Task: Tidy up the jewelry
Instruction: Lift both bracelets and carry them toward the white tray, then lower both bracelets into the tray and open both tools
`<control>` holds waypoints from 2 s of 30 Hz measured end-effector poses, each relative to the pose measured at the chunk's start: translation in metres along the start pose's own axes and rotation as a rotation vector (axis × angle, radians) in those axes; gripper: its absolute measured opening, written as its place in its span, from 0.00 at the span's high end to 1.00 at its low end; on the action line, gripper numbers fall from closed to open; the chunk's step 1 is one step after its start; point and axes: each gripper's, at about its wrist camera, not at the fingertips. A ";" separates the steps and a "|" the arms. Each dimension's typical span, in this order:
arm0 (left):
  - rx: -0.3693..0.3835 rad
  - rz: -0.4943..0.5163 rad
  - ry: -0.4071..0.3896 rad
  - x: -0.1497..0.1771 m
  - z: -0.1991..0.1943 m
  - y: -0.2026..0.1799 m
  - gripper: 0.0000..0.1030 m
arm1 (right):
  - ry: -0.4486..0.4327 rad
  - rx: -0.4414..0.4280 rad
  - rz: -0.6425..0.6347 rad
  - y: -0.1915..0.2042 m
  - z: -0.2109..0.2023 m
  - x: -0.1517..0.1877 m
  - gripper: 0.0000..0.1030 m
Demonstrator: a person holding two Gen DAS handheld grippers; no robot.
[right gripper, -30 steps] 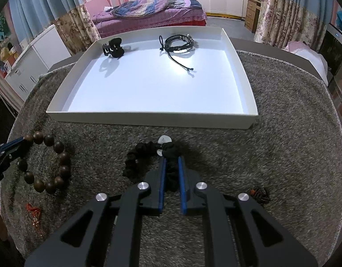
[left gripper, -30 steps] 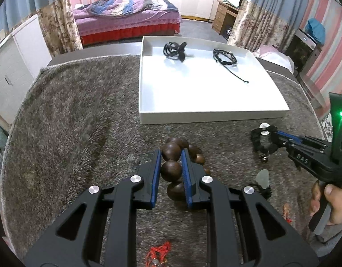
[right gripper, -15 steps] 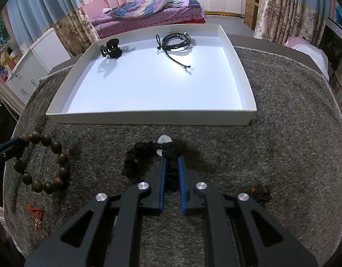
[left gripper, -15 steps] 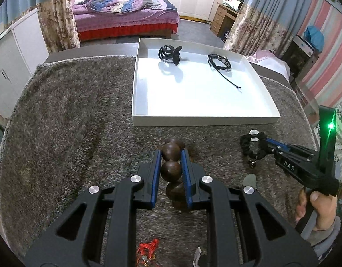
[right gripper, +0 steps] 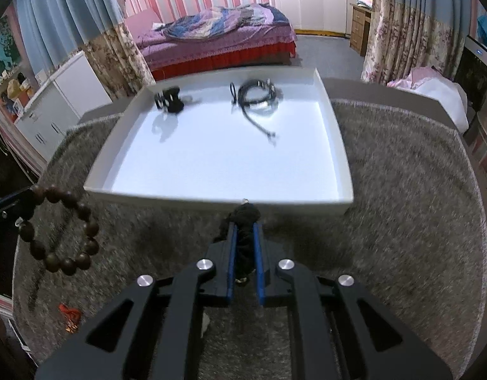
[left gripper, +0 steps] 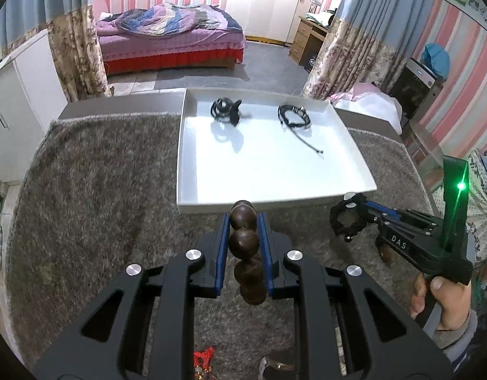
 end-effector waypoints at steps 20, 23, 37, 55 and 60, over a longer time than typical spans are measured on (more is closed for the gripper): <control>-0.051 0.041 0.033 -0.107 0.108 -0.007 0.84 | -0.045 0.080 0.014 -0.002 0.061 -0.116 0.91; -0.066 0.050 0.041 -0.118 0.131 -0.005 0.83 | -0.038 0.089 0.028 -0.007 0.081 -0.128 0.91; -0.210 0.034 0.110 -0.119 0.195 0.042 0.83 | 0.039 0.169 0.012 -0.020 0.134 -0.133 0.91; -0.249 0.039 0.099 -0.103 0.196 0.036 0.76 | 0.053 0.194 -0.012 -0.014 0.138 -0.123 0.87; -0.241 0.058 0.097 -0.098 0.184 0.029 0.74 | 0.058 0.182 -0.014 -0.011 0.133 -0.125 0.80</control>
Point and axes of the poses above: each gripper's, at about its wrist camera, not at the fingertips, and z roughly the way its jaws point, y to its left, x to its underside, and after that the axes turned 8 degrees about x, right-handed
